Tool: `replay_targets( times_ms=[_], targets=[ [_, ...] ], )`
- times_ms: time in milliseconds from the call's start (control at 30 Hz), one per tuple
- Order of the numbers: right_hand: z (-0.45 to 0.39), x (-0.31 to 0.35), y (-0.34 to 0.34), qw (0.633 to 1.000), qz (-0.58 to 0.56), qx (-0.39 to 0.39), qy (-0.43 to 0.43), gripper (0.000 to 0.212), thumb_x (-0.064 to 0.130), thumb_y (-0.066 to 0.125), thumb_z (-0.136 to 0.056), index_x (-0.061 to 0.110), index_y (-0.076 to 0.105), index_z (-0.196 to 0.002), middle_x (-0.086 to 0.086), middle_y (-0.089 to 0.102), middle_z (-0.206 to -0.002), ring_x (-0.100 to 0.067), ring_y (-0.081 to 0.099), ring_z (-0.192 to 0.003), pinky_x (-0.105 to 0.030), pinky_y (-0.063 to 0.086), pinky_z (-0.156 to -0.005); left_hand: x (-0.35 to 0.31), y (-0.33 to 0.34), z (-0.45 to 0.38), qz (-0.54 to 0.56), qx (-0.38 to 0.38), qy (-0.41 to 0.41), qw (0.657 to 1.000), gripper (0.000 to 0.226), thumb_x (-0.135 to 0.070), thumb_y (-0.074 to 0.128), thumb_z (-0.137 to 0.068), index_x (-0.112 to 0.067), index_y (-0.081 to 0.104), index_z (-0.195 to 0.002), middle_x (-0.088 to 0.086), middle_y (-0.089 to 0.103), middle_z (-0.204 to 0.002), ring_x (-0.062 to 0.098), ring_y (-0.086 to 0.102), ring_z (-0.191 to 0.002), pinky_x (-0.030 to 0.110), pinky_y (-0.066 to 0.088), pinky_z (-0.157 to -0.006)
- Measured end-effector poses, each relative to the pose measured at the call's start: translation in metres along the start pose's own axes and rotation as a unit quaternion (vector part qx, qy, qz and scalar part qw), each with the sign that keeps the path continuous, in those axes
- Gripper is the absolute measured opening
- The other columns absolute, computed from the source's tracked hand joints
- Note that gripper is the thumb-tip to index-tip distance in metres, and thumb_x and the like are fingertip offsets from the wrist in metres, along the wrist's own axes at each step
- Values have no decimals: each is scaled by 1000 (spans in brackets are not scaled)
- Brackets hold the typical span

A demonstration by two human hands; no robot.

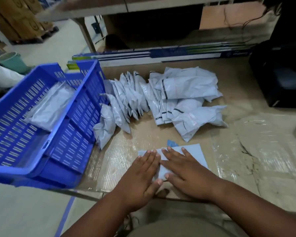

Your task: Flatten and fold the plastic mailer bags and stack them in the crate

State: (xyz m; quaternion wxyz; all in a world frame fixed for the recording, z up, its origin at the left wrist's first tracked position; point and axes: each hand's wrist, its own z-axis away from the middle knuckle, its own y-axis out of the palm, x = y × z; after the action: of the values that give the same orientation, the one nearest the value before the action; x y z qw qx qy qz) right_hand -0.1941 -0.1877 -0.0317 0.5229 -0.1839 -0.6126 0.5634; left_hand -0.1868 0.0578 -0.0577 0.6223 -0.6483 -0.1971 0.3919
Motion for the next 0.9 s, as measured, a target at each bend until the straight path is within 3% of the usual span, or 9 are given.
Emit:
replay_targets(
  times_ms=[67, 167, 267, 367, 467, 567, 667, 800, 900],
  targets=[
    [14, -8, -13, 1000, -6, -29, 9, 68, 67, 27, -102, 42, 22, -165, 15, -1, -175, 1, -11, -159, -41, -2, -132, -1, 6, 1, -49, 14, 5, 999, 89, -75, 20, -106, -18, -5, -169, 2, -17, -177, 19, -20, -162, 51, 3, -133],
    [34, -24, -6, 992, 113, -54, 23, 75, 75, 25, -101, 39, 19, -167, 6, -5, -176, -15, -9, -162, -50, 1, -131, 3, 10, 1, -58, 21, 15, 998, 97, -81, 29, -102, -21, -9, -169, 0, -22, -176, 21, -21, -162, 49, 1, -131],
    [40, -39, 9, 990, 128, -33, 56, 77, 72, 18, -102, 35, 8, -169, 1, -10, -177, -24, -12, -163, -55, 13, -129, 3, 6, -3, -63, 26, 16, 998, 97, -82, 27, -101, -23, -10, -169, -2, -22, -176, 17, -22, -161, 48, 1, -131],
    [38, -42, 17, 988, 137, -2, 69, 78, 67, 7, -99, 34, -4, -168, 0, -19, -175, -26, -18, -161, -54, 6, -130, -4, 4, -4, -58, 36, -8, 998, 93, -81, 18, -102, -22, -7, -169, -2, -17, -176, 13, -19, -162, 46, 3, -132],
    [37, -42, 21, 989, 128, -26, 71, 74, 62, 22, -103, 30, 11, -169, -5, 0, -177, -31, 2, -163, -58, 17, -127, -17, -5, -18, -30, -50, 18, 998, 79, -66, 29, -109, -15, 21, -169, 5, 12, -177, 19, 9, -164, 51, 23, -130],
    [38, -47, 18, 993, 101, -27, 50, 70, 54, 29, -106, 31, 6, -169, -1, -5, -177, -27, -6, -163, -51, 17, -128, -37, -10, -45, -13, -70, 85, 994, 71, -55, 35, -112, -17, 16, -170, 2, 5, -179, 16, 2, -165, 46, 17, -132],
    [39, -49, 1, 998, 50, -9, 41, 68, 47, 38, -108, 36, 9, -168, 8, -6, -177, -16, -13, -162, -42, 9, -132, -50, 4, -61, -18, -19, 82, 996, 73, -55, 29, -113, -17, 2, -170, -1, -10, -178, 13, -11, -163, 49, 10, -133],
    [38, -45, -5, 994, 65, -81, 31, 49, 42, 42, -102, 34, 51, -149, 4, 36, -167, -22, 29, -157, -45, 29, -125, -41, 21, -60, -12, 9, 83, 996, 72, -49, 28, -115, -16, -6, -169, -2, -15, -177, 12, -17, -162, 48, 3, -133],
    [32, -29, -5, 978, 108, -165, 64, 46, 38, 41, -101, 27, 58, -142, 0, 50, -155, -22, 44, -147, -50, 26, -126, -30, 14, -68, 27, 6, 72, 997, 68, -45, 28, -115, -18, -1, -170, -2, -12, -178, 9, -17, -162, 46, 2, -133]
  ],
)
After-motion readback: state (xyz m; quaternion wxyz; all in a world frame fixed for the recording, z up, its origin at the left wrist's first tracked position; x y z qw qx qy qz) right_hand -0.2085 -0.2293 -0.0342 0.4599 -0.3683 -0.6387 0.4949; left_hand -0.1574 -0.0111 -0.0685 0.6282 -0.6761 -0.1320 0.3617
